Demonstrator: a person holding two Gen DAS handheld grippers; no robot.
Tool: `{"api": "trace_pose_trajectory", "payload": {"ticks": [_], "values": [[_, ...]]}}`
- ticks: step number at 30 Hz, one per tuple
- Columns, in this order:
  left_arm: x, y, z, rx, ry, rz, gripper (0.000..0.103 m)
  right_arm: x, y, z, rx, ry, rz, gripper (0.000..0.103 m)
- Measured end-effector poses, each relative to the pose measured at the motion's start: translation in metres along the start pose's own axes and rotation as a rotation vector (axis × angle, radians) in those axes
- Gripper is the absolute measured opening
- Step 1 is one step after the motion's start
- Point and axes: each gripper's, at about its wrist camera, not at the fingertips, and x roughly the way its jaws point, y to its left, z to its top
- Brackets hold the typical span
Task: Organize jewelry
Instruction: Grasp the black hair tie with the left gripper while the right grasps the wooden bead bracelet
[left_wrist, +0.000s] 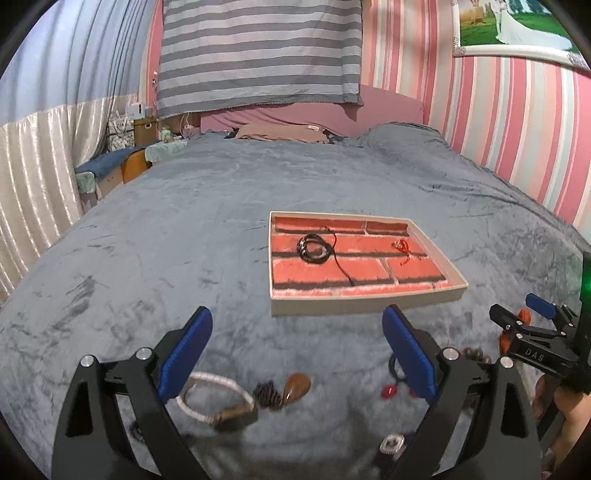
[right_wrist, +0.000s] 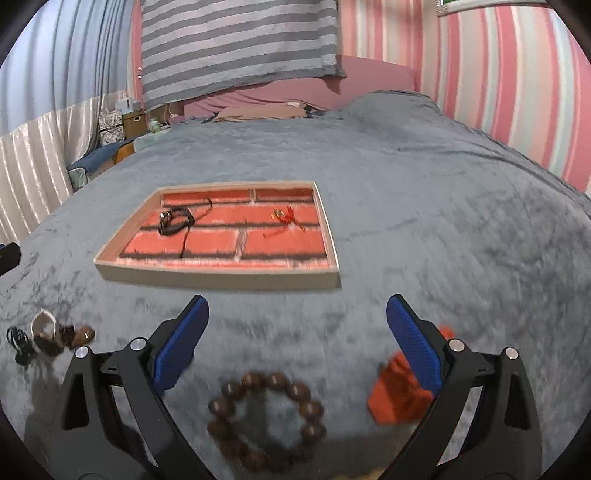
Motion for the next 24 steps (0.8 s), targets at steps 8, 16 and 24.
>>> {"api": "trace_pose_trajectory", "payload": {"ticks": [8,16,24], "values": [[-0.019,0.018,-0.038,-0.004,0.001,0.024,0.091,-0.012,-0.003,-0.039,0.044,0.022,-0.024,0.094],[-0.029,0.066,-0.071,-0.054,0.018,0.103,0.091,-0.005,0.007,-0.059,0.036,0.056,-0.025,0.088],[-0.017,0.098,-0.099,-0.07,0.082,0.154,0.091,0.004,0.011,-0.066,0.018,0.094,-0.036,0.081]]}}
